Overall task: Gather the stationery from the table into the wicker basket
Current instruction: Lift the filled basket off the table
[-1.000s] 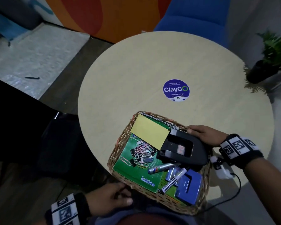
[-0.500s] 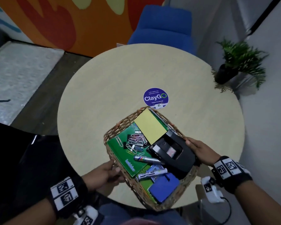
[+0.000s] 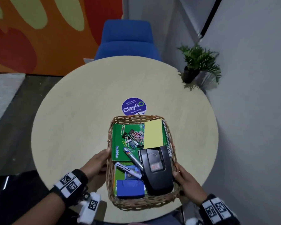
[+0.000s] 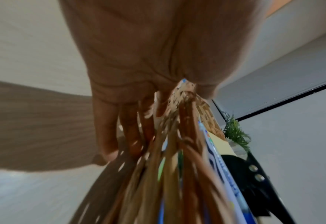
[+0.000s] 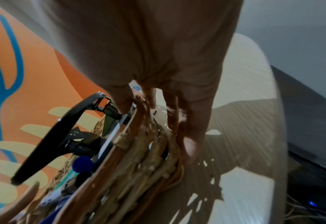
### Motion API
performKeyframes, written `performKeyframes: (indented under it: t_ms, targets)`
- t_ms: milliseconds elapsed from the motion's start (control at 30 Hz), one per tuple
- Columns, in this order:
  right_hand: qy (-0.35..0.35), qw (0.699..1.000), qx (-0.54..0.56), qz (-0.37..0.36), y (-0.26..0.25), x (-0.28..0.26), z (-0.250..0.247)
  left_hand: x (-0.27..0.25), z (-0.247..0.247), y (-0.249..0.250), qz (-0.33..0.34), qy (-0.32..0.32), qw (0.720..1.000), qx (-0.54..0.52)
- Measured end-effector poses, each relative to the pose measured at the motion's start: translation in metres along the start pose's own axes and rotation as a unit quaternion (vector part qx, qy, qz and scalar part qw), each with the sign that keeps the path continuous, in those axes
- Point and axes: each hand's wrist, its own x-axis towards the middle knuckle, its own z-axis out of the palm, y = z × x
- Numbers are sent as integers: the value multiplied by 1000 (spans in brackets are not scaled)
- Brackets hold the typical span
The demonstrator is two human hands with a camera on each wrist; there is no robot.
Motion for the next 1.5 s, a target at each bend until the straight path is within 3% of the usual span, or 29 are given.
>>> performKeyframes:
  t_ms: [67, 167, 300, 533, 867, 1200, 1500]
  targets:
    - [-5, 999, 30, 13, 1, -3, 2, -4, 4, -5, -29, -70, 997, 27]
    - [-15, 999, 28, 34, 5, -3, 4, -13, 9, -10, -26, -151, 988, -20]
    - [-15, 997, 57, 42, 3, -5, 4, -5, 6, -13, -36, -194, 979, -53]
    - [42, 995, 85, 30, 3, -6, -19, 20, 28, 8, 5, -195, 981, 5]
    - [108, 993, 53, 13, 16, 18, -118, 73, 109, 82, 15, -236, 972, 6]
    - [181, 983, 15, -31, -8, 84, -212, 149, 167, 167, 44, -212, 972, 87]
    - [248, 968, 13, 27, -5, 162, -245, 199, 189, 223, 46, -232, 971, 40]
